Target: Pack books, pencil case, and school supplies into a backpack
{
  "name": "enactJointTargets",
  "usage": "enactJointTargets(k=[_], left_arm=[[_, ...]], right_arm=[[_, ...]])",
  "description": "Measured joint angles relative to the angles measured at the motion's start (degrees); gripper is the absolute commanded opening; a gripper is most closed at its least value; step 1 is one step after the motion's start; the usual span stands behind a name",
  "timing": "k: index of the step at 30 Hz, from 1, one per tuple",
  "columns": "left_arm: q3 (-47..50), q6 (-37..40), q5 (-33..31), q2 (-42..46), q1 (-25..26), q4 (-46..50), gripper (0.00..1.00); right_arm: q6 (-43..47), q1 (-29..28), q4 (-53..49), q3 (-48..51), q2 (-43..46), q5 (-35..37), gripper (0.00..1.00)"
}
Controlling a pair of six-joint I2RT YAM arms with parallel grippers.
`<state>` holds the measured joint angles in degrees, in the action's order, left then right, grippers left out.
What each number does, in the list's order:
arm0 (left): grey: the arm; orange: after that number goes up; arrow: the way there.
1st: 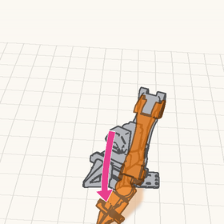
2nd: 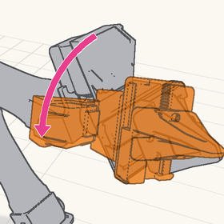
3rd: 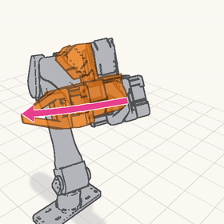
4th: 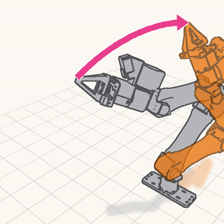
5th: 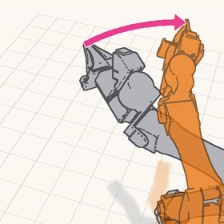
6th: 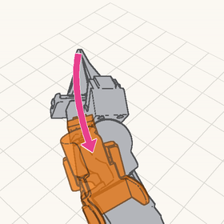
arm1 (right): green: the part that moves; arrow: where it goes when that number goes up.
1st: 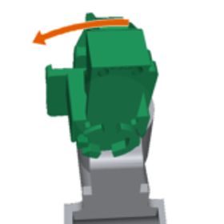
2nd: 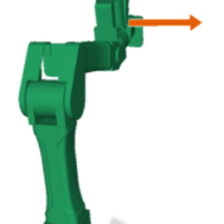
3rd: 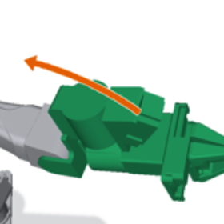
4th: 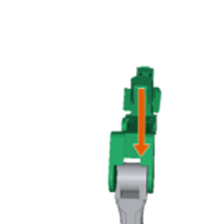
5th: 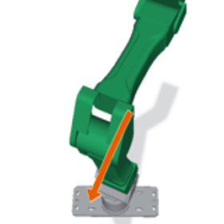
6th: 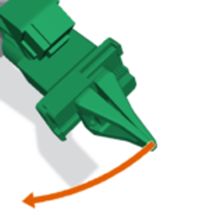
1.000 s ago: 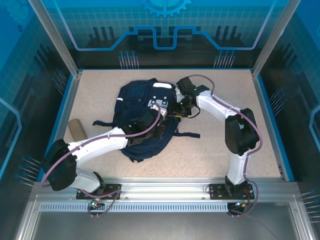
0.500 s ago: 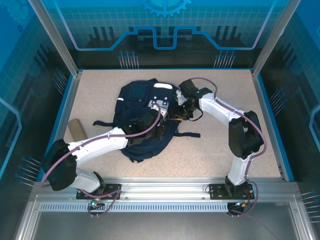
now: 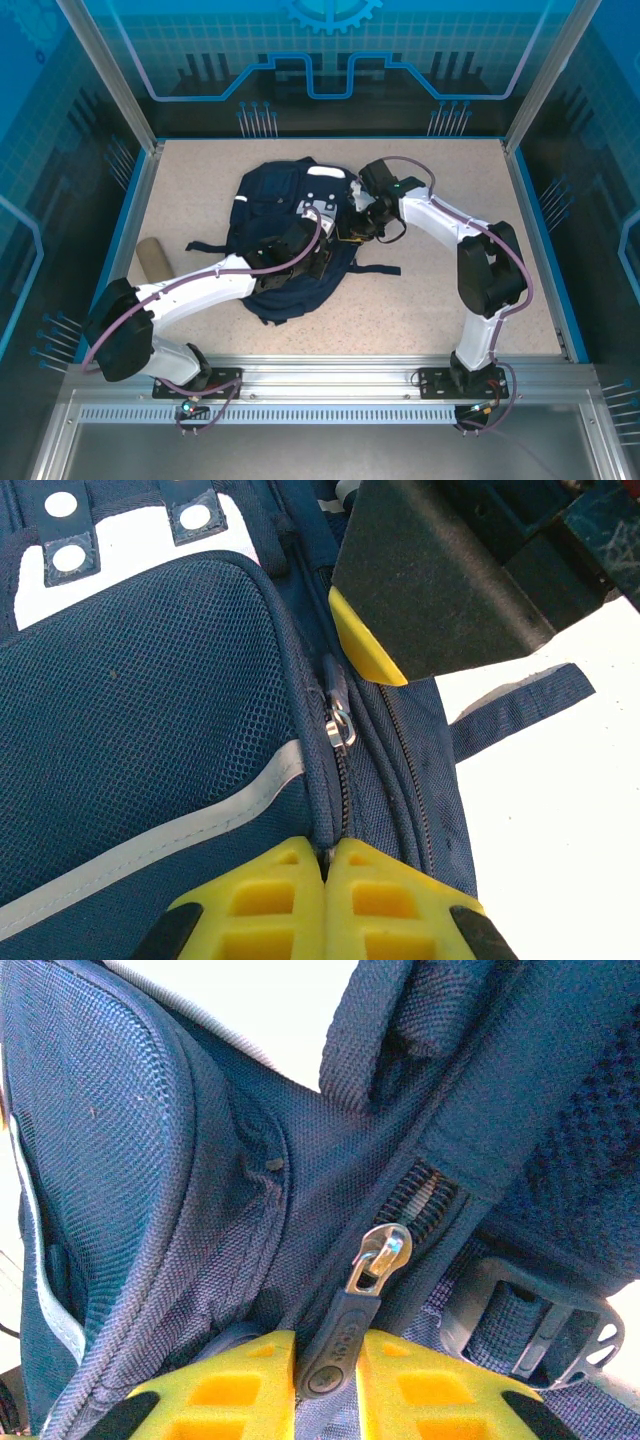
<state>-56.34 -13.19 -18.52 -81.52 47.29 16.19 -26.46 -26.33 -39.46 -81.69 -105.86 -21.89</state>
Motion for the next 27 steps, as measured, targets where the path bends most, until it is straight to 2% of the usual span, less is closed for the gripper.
enactJointTargets(k=[5, 10, 14, 27], left_arm=[[0.0, 0.0, 0.0, 0.0, 0.0, 0.0, 0.0], [0.0, 0.0, 0.0, 0.0, 0.0, 0.0, 0.0], [0.0, 0.0, 0.0, 0.0, 0.0, 0.0, 0.0], [-2.7, -4.0, 0.3, -5.3, 0.0, 0.4, 0.0]], right_arm=[[0.2, 0.3, 0.2, 0.2, 0.0, -0.9, 0.27], [0.2, 0.5, 0.5, 0.3, 0.0, -1.6, 0.16], [-0.3, 0.6, 0.6, 0.6, 0.0, -1.9, 0.11], [-4.5, 0.0, 7.2, 12.7, 7.4, -4.4, 0.08]])
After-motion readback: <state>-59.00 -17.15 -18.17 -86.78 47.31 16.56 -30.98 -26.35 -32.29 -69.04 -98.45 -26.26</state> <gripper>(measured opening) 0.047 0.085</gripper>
